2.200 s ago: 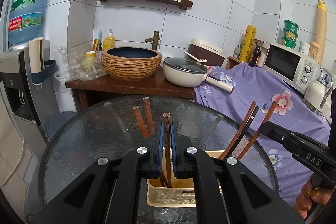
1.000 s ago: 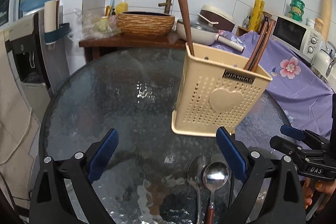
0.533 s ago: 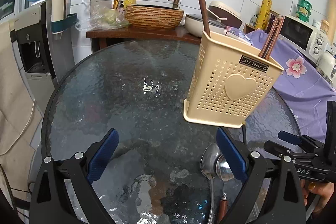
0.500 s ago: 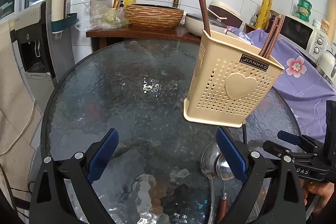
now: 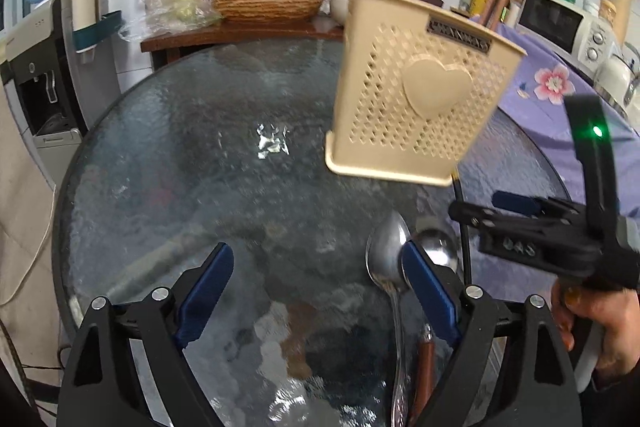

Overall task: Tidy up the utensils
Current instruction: 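Move the left tool to the metal spoons while the right tool approaches the black chopstick, then close the left tool on two spoons while the right tool grasps the black gold-tipped chopstick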

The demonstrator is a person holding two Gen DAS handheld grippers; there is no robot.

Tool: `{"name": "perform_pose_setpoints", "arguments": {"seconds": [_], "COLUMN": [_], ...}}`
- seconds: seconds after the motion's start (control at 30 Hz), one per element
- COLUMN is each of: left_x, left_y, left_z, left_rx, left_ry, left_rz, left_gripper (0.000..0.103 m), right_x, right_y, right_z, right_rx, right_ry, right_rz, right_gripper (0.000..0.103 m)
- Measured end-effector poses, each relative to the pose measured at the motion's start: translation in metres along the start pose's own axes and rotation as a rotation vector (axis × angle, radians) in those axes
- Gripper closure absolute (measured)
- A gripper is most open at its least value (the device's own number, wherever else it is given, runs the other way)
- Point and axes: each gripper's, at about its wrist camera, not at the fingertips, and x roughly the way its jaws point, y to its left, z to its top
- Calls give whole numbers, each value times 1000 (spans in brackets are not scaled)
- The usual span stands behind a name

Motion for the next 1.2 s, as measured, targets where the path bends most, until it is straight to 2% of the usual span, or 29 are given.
{"name": "perform_pose_setpoints", "arguments": {"seconds": [0.1, 0.33, 0.63, 0.8, 1.1, 1.2], "left_x": [1, -3, 8, 20, 35, 38], "left_y": [-4, -22, -59, -74, -82, -80], "left_z": [-6, -12, -11, -11, -11, -10], "left_rx": [16, 67, 192, 245, 269, 253], "left_ry": [16, 20, 39, 65, 99, 106], "left_rz": [-5, -45, -74, -77, -69, -79], "left_gripper": [24, 28, 29, 37, 38, 41], "right_x": [1, -9, -23, -27, -25, -25], "right_y": [4, -3, -20, -29, -33, -33], "right_z": [-4, -15, -25, -27, -27, -28], "right_rx": [-49, -101, -165, -167, -161, -160], "right_ry": [-13, -5, 24, 31, 28, 30], "right_rz": [-39, 1, 52, 49, 45, 49], "right_gripper": [38, 48, 59, 59, 59, 59]}}
